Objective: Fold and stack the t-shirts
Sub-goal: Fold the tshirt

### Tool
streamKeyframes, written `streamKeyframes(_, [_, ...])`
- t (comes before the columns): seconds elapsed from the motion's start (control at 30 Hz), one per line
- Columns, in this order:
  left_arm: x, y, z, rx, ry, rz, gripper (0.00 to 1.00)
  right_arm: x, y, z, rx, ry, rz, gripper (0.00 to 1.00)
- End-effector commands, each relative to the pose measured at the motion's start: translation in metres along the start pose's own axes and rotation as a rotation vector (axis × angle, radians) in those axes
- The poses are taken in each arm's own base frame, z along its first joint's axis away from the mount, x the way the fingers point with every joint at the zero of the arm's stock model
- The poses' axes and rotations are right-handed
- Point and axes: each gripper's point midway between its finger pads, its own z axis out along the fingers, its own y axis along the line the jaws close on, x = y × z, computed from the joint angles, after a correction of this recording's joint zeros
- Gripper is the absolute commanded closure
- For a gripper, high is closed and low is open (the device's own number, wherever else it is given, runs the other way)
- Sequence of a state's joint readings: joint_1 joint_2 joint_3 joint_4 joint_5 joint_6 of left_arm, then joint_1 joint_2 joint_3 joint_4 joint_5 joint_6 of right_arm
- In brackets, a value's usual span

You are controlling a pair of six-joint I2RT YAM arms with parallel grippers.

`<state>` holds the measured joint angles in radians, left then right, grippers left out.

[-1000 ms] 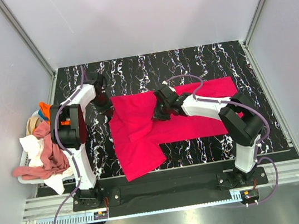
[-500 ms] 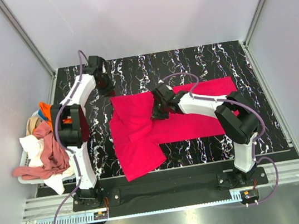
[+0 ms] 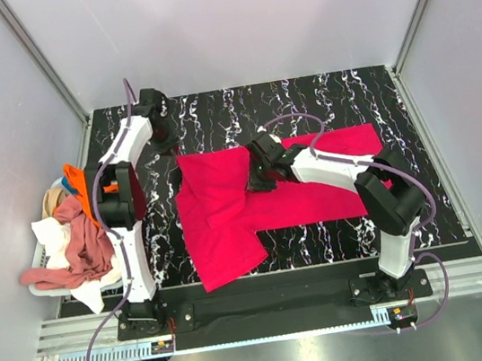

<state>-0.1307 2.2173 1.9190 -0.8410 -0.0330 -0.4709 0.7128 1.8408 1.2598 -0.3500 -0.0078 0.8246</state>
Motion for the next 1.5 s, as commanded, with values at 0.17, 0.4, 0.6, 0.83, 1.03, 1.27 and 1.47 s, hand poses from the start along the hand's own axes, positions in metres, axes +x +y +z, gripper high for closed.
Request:
streamKeyframes(0.17, [0.07,-0.03,-0.092,0.136,0.009,0.089,0.7,-0.005,0.0,0.008,0.028,-0.025,-0.006,0.73])
streamKeyframes(0.4, [0.182,-0.018,-0.071,0.177,0.184,0.116,0.68,-0.004,0.006,0.023,0.008,-0.007,-0.003,0.67])
streamKeyframes(0.6, [0.217,0.006,-0.059,0.11,0.205,0.114,0.54,-0.012,0.026,0.021,-0.054,-0.016,-0.007,0.65])
streamKeyframes(0.83, [0.22,0.002,-0.056,0.137,0.198,0.09,0.52,-0.006,0.028,0.035,-0.06,0.019,0.01,0.62])
streamKeyframes(1.03, [0.218,-0.007,-0.059,0.176,0.191,0.059,0.53,-0.006,0.022,0.045,-0.036,0.011,0.018,0.62])
streamKeyframes(1.27, [0.216,-0.006,-0.055,0.157,0.185,0.042,0.55,-0.007,0.014,0.055,-0.005,0.0,-0.001,0.63])
streamKeyframes(1.47, [0.193,-0.021,-0.067,0.194,0.132,0.035,0.56,-0.009,0.002,0.06,0.037,-0.025,-0.026,0.65])
